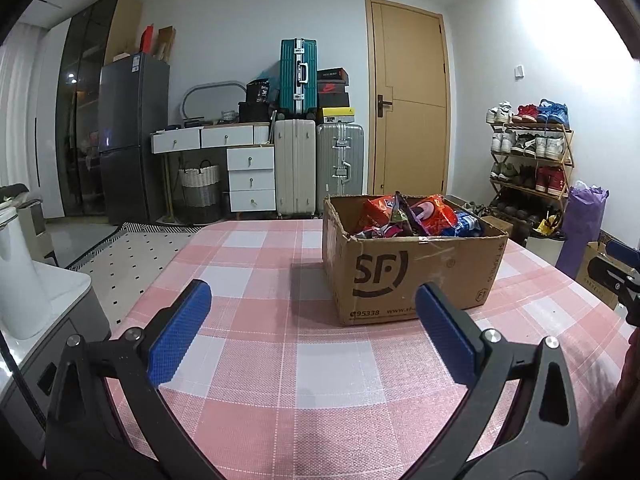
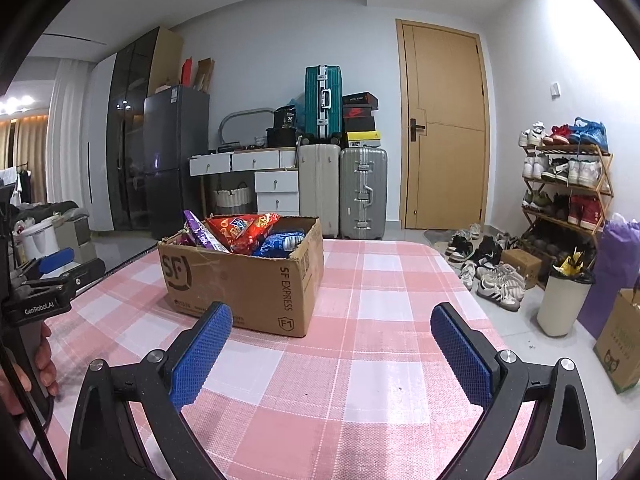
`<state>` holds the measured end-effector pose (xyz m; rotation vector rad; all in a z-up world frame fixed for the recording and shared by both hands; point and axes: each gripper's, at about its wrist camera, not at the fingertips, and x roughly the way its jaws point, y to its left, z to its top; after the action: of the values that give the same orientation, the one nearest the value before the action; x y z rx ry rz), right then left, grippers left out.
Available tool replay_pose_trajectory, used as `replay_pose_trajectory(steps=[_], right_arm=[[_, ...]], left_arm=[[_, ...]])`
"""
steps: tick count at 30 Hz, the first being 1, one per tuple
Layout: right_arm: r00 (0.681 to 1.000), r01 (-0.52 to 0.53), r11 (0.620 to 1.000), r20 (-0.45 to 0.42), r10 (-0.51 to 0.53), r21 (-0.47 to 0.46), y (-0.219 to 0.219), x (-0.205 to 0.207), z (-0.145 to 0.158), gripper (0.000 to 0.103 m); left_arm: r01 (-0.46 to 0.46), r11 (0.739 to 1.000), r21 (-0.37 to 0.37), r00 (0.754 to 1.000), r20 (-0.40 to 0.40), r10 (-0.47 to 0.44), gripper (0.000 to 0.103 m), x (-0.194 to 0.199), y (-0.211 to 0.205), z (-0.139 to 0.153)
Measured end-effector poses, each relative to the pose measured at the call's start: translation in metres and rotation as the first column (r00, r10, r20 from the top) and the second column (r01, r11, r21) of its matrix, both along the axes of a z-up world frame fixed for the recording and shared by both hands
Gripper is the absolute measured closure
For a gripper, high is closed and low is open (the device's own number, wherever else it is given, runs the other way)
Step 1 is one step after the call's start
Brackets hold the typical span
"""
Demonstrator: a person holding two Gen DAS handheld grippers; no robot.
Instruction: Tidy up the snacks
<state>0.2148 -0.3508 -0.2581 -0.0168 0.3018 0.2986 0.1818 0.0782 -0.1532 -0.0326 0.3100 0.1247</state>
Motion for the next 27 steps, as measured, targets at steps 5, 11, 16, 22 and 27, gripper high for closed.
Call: replay_pose_trajectory(steps=[5,11,16,22,27], right_arm=[[1.0,0.004,1.0,-0.004,-0.004,0.011,-0.0023,0.0012,-0.0017,0.001],[1.0,0.004,1.0,-0.003,-0.004,0.01,-0.0032,0.0002,-0.0016,0.001],[1.0,0.004,1.0,-0.003,-0.004,0.008,-0.0031,0.0009,-0.0021,0.001],[1.0,0.004,1.0,-0.003,-0.004,0.009,-0.0032,0.0008,-0.0021,0.001],[1.0,0.004,1.0,-0.002,-0.004,0.009,-0.0033,0.0008,-0.0021,0.001]], left_arm=[[0.0,1.0,0.0,1.0,0.0,0.0,0.001,-0.0023,0.0006,0.0012],[0.0,1.0,0.0,1.0,0.0,0.0,0.001,0.0,-0.0001,-0.0008],[0.0,1.0,0.0,1.0,0.001,0.0,0.001,-0.0031,0.0006,0.0012],[0.0,1.0,0.0,1.0,0.001,0.0,0.001,-0.0035,0.0007,0.0013],[0.0,1.0,0.0,1.0,0.001,0.0,0.001,-0.0033,0.0006,0.001]])
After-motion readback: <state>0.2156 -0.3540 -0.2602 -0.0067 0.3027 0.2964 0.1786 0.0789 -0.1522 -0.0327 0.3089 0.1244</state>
